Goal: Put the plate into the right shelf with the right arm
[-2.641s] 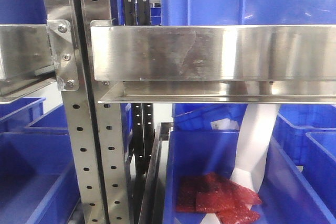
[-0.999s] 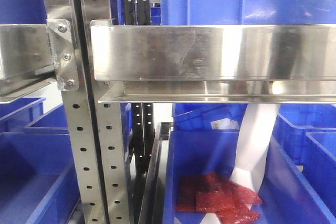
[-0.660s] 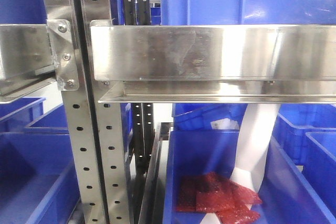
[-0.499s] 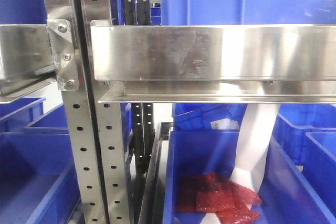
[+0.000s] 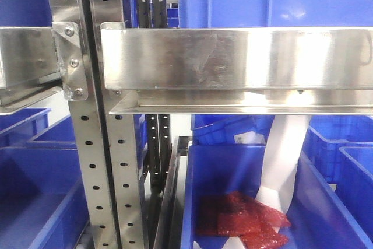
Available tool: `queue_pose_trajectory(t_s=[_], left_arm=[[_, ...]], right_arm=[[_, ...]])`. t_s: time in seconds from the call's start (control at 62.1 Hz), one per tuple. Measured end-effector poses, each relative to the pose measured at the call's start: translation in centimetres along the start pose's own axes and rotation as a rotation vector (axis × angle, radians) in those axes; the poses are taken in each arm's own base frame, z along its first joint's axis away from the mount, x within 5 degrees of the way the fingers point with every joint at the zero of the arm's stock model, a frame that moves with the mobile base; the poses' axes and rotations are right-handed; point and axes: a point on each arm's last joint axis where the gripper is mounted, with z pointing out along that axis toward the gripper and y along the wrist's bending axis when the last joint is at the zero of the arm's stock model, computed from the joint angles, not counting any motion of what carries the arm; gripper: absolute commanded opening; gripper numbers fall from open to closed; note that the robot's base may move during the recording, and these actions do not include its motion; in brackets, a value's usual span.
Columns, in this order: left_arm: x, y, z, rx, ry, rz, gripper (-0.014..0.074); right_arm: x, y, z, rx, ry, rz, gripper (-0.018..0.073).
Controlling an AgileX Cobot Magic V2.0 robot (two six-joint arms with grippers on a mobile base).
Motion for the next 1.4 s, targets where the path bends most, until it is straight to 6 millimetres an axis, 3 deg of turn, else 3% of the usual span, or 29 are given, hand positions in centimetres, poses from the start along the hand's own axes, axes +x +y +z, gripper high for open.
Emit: queue_pose_trajectory(t_s=[0.419,0.902,1.401], left_arm=[[0.0,0.0,0.0,0.0,0.0,0.0,-0.0128],[0.0,0.0,0.0,0.0,0.0,0.0,-0.0128],[0.0,0.0,0.0,0.0,0.0,0.0,-0.0128]], right_arm=[[0.3,0.0,0.0,0.001,0.001,0.0,0.0054],[5.7,-0.7,-1.5,0.039,0.068,0.003,0.0054],[6.1,-0.7,-1.7,0.038,0.101,-0.005,0.0054]])
